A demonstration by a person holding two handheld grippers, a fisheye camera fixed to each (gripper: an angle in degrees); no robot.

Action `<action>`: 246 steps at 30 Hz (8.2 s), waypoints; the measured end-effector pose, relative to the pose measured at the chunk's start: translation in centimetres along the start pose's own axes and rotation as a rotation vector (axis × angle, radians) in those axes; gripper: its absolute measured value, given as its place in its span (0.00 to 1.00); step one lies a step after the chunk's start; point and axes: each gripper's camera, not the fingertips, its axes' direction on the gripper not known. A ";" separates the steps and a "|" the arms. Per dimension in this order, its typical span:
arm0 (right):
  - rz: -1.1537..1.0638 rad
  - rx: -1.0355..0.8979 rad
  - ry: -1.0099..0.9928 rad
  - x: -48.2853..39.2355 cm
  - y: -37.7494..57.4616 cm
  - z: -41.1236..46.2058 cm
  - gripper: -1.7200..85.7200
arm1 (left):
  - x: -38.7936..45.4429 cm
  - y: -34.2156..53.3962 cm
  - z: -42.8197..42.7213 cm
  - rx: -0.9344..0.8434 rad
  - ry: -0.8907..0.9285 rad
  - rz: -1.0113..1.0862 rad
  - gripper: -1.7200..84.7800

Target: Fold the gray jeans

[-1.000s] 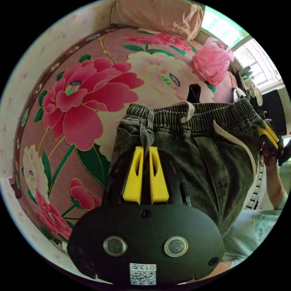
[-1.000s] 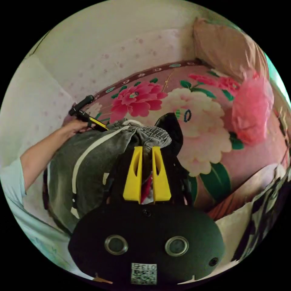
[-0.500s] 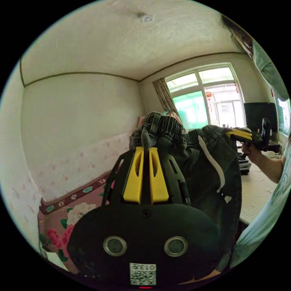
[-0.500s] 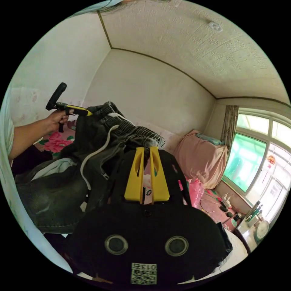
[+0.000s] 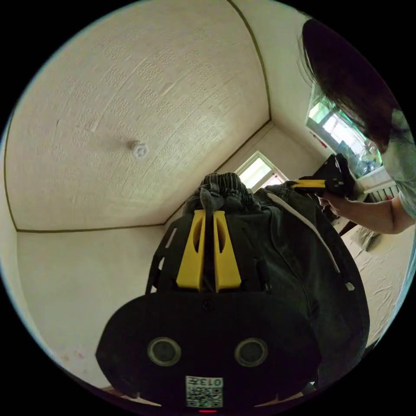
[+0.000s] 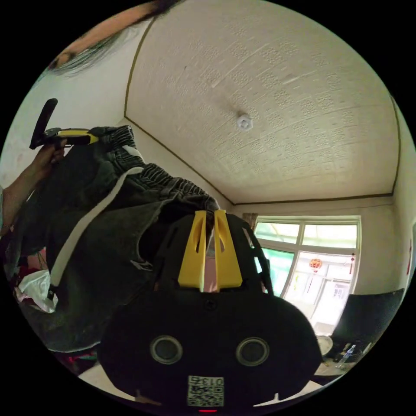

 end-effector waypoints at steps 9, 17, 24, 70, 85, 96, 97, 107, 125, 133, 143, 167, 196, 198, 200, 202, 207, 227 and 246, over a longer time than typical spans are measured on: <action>-0.135 -0.027 0.491 15.8 -10.3 -15.1 0.05 | 14.6 -9.2 -0.4 0.334 0.272 -0.029 0.03; -0.190 -0.034 0.770 24.4 -18.0 -26.7 0.04 | 26.2 -12.2 -1.5 0.543 0.577 -0.129 0.03; -0.249 -0.135 0.718 31.8 -21.1 -24.7 0.04 | 31.7 -12.3 0.6 0.570 0.729 -0.202 0.03; 0.734 -1.769 0.658 54.7 24.4 -35.7 0.16 | 74.6 22.4 66.2 -0.657 1.442 0.603 0.13; 0.606 -1.852 0.177 63.2 25.7 -34.4 0.06 | 76.8 19.3 71.0 -0.802 1.611 0.766 0.05; 0.161 -1.799 0.445 65.2 14.5 -31.6 0.04 | 66.9 13.1 71.3 -0.696 1.435 0.626 0.02; 0.143 -1.783 0.463 65.8 14.0 -31.4 0.04 | 64.9 12.0 72.0 -0.675 1.379 0.585 0.02; 0.532 -1.705 0.521 75.6 16.5 -30.6 0.13 | 58.6 14.8 77.3 -0.928 1.216 0.264 0.06; 0.785 -1.731 0.369 61.9 12.1 -38.6 0.07 | 26.7 31.1 64.8 -1.468 0.719 -0.169 0.15; 0.856 -1.623 0.503 66.7 3.1 -42.5 0.04 | 25.6 31.6 64.0 -1.470 0.759 -0.167 0.16; 1.567 -1.041 1.194 70.9 -4.3 -66.4 0.04 | 22.1 32.7 64.6 -1.468 0.762 -0.351 0.19; 1.596 -0.981 1.026 76.2 -7.6 -68.0 0.06 | 24.9 31.2 64.8 -1.570 0.873 -0.159 0.09; 1.582 -0.987 0.866 73.5 -6.9 -74.7 0.03 | 72.6 14.1 56.0 -0.555 1.967 0.869 0.02; 1.572 -0.850 0.831 73.2 -11.2 -74.4 0.03 | 72.0 13.8 56.7 -0.507 1.989 0.833 0.02; 1.576 -0.743 0.805 73.0 -14.0 -74.1 0.04 | 71.3 13.7 58.3 -0.489 2.020 0.763 0.02; 1.574 -0.676 0.828 73.2 -15.4 -73.4 0.04 | 71.8 14.3 60.2 -0.531 2.052 0.688 0.02; 1.591 -0.490 0.861 76.8 -9.4 -69.0 0.08 | 80.3 18.4 66.9 -0.981 2.103 0.588 0.02; 1.432 -1.230 0.603 77.5 4.3 -61.8 0.05 | 84.7 23.2 71.9 -1.020 1.940 0.293 0.03; 1.185 -1.436 0.942 80.9 -4.5 -60.5 0.15 | 87.3 23.6 69.6 -0.944 1.794 0.465 0.03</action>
